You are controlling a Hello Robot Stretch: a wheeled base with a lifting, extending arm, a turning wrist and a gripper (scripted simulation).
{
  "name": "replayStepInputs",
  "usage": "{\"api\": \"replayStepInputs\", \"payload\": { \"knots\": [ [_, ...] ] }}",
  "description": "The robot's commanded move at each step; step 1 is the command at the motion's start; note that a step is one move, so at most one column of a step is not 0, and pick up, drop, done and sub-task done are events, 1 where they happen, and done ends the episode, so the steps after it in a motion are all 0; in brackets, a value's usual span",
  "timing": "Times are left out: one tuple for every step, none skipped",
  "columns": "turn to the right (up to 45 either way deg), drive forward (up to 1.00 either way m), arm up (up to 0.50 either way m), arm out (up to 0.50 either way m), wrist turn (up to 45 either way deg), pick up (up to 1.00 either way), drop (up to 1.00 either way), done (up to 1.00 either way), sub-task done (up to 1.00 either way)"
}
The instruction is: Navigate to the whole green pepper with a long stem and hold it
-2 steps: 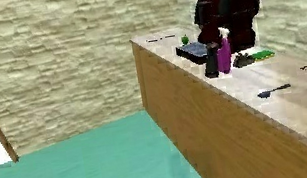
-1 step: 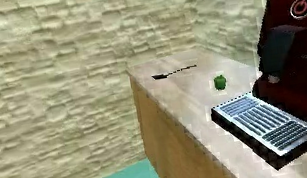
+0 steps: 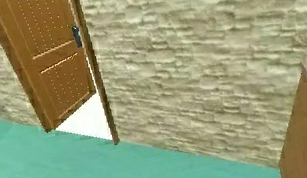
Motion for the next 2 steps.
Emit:
{"api": "replayStepInputs", "payload": {
  "knots": [
    [-21.0,0.00,0.00,0.00,0.0,0.00,0.00,0.00,0.00],
    [-3.0,0.00,0.00,0.00,0.0,0.00,0.00,0.00,0.00]
  ]
}}
